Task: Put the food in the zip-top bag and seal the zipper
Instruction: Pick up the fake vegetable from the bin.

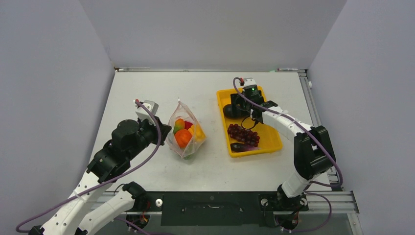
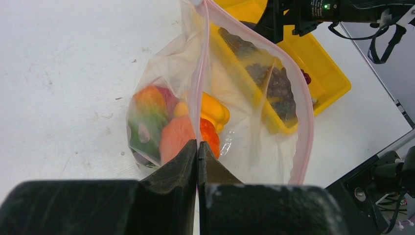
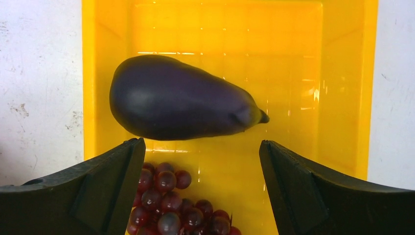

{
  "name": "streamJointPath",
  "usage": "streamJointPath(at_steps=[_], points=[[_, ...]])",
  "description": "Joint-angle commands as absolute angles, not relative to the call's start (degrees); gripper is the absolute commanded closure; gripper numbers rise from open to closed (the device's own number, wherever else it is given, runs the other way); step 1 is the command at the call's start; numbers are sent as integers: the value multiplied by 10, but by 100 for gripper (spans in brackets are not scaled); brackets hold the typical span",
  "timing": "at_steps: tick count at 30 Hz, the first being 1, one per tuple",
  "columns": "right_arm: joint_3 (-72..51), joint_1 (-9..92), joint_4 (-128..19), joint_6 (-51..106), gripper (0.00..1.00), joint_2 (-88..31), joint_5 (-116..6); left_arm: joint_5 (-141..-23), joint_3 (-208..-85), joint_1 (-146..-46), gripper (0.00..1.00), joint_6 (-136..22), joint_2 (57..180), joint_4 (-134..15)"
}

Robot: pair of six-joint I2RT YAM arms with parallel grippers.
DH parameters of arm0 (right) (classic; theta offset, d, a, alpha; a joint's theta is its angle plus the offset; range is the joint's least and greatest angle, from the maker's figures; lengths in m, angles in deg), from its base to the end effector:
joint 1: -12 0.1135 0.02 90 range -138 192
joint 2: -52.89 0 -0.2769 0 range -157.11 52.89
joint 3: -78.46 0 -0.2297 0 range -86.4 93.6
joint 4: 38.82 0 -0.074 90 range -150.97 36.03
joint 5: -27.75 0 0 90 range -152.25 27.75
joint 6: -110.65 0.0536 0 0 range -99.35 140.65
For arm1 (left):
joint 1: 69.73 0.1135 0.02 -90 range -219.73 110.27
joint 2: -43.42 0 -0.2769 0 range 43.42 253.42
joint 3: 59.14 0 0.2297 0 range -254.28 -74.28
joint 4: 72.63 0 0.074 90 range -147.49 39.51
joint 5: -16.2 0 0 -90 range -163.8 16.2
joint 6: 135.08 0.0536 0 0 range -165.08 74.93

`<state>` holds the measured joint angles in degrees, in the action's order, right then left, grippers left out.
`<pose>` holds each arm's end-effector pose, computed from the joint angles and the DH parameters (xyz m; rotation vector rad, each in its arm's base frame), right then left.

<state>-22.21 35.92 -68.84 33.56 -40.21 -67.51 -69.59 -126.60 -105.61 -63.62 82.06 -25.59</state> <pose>0.3220 0.1374 0.2472 -0.1789 2.3341 0.2134 0.1044 -0.0707 0.3573 0.2401 1.9146 -0.5752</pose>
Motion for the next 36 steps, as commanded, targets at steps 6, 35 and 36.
streamJointPath(at_steps=[6,35,36], points=[[-156,316,-658,285,10,-461,-579,-698,-1264,-1052,100,-627,816,-272],[-155,309,-678,281,10,-545,-487,-714,-1265,-1040,100,-623,832,-270],[-160,311,-679,283,10,-541,-488,-715,-1264,-1039,100,-623,832,-271]])
